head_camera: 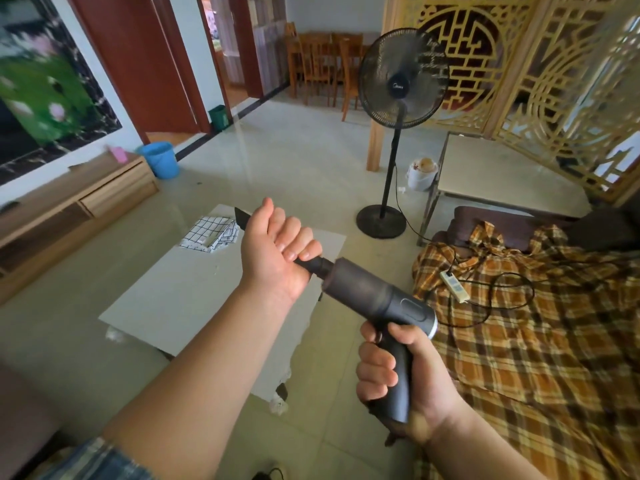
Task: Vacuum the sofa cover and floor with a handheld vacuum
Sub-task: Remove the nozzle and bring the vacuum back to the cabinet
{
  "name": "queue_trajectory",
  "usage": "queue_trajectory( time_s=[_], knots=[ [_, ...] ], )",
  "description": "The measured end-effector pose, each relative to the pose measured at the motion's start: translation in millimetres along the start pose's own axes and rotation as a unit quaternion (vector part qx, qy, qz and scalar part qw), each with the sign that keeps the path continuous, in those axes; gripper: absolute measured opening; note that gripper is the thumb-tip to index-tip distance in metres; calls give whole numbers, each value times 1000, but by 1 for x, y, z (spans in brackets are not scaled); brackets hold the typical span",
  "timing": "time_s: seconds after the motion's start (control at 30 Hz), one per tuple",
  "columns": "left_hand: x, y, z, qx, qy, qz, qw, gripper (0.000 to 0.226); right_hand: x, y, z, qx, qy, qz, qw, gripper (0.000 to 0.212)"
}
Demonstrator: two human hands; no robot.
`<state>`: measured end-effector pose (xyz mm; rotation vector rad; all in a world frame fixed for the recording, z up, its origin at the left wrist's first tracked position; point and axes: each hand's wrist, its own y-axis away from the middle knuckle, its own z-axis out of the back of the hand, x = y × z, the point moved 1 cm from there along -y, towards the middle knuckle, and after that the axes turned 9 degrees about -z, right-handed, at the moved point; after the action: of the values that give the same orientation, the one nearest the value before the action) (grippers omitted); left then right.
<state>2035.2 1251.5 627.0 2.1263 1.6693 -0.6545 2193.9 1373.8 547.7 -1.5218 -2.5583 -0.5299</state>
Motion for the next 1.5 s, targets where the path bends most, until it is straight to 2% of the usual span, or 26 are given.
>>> queue_trajectory(
  time_s=[0.17, 0.27, 0.37, 0.43, 0.5, 0.57, 0.67, 0.7, 0.77, 0.87, 0.97, 1.2, 1.3, 1.5],
  knots=[
    [-12, -10, 15, -76, 8, -20, 997, 50, 3, -19, -4, -40, 96, 35, 994, 20],
    [-23, -17, 21, -140, 8, -31, 990, 48, 5, -34, -7, -41, 179, 69, 981, 27],
    [-35, -19, 29, -215, 25, -31, 976, 45, 7, -45, -11, -60, 304, 130, 942, 23],
    [-44, -22, 36, -245, 36, -26, 969, 43, 7, -52, -11, -77, 381, 159, 908, 31],
    [-51, -24, 43, -259, 39, -28, 965, 42, 5, -60, -11, -81, 414, 161, 892, 37],
    [-57, -25, 50, -257, 35, -42, 965, 41, 1, -70, -15, -60, 381, 130, 913, 35],
    [-80, -30, 66, -201, 34, -69, 977, 48, -8, -87, -18, -17, 201, 28, 979, 19],
    [-96, -33, 75, -180, 35, -84, 979, 50, -9, -91, -16, -13, 139, -2, 990, 20],
    [-138, -41, 94, -153, 41, -119, 980, 52, -10, -99, -8, -26, 89, -25, 995, 28],
    [-196, -50, 125, -136, 41, -147, 979, 55, -12, -117, -3, -52, 103, -39, 993, 40],
    [-215, -51, 159, -151, 40, -135, 978, 56, -26, -157, -18, -53, 145, -55, 986, 40],
    [-263, -48, 252, -205, 84, -18, 975, 52, -89, -289, -88, -83, 219, -87, 968, 19],
    [-307, -37, 303, -239, 53, 9, 970, 45, -124, -347, -119, -112, 257, -90, 956, 11],
    [-389, 3, 383, -304, -38, 31, 951, 18, -197, -446, -163, -139, 303, -137, 933, 16]
  ],
)
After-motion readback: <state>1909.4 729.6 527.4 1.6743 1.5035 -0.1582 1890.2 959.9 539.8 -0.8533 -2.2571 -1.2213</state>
